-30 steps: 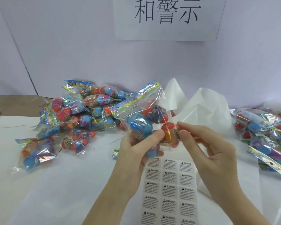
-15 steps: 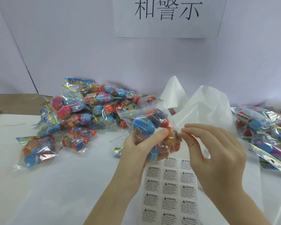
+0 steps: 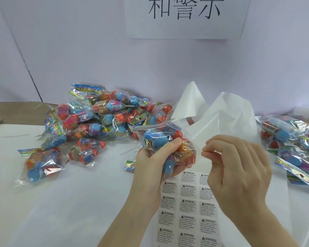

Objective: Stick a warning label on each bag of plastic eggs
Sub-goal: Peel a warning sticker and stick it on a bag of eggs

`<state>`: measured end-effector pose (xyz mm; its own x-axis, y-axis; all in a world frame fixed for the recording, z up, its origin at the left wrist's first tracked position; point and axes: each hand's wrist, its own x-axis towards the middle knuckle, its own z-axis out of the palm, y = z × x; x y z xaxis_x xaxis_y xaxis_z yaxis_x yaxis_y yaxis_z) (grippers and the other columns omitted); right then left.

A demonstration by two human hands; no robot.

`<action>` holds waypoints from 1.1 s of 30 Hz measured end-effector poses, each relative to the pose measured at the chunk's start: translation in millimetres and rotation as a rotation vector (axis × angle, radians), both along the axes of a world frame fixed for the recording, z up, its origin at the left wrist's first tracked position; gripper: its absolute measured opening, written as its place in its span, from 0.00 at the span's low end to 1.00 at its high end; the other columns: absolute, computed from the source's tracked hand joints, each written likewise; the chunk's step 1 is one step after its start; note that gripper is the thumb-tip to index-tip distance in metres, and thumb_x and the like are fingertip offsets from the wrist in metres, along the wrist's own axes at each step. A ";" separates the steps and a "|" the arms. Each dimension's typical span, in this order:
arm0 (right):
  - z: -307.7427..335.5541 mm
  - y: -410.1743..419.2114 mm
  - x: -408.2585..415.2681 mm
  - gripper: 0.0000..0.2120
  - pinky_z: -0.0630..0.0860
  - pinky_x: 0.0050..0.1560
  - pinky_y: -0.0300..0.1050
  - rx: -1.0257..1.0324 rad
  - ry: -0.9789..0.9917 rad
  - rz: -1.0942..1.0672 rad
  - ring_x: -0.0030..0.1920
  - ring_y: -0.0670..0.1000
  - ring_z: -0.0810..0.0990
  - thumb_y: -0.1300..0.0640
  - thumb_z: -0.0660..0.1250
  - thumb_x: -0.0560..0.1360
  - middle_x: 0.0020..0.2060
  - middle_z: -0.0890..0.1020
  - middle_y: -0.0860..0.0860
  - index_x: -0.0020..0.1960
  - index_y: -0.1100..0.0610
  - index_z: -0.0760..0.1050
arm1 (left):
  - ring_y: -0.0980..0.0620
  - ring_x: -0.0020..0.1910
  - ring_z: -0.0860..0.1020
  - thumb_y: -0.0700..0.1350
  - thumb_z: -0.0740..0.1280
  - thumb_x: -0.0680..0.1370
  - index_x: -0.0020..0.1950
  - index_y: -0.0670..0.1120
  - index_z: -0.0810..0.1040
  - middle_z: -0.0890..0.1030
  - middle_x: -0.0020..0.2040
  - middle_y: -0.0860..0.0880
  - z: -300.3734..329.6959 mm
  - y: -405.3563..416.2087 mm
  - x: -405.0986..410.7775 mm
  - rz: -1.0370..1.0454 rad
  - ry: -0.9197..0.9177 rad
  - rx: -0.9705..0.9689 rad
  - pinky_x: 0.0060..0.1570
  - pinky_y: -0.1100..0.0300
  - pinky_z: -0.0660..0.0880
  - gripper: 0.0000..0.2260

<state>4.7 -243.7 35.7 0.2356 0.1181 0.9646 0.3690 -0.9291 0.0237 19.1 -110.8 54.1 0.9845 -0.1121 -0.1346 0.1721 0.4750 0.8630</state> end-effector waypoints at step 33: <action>24.6 -7.2 -8.5 0.02 0.72 0.43 0.35 0.448 0.513 0.630 0.39 0.44 0.77 0.53 0.69 0.67 0.35 0.80 0.42 0.40 0.49 0.77 | 0.47 0.34 0.83 0.38 0.74 0.61 0.52 0.38 0.78 0.85 0.40 0.43 1.3 19.4 5.4 -0.260 -0.227 0.187 0.35 0.64 0.78 0.21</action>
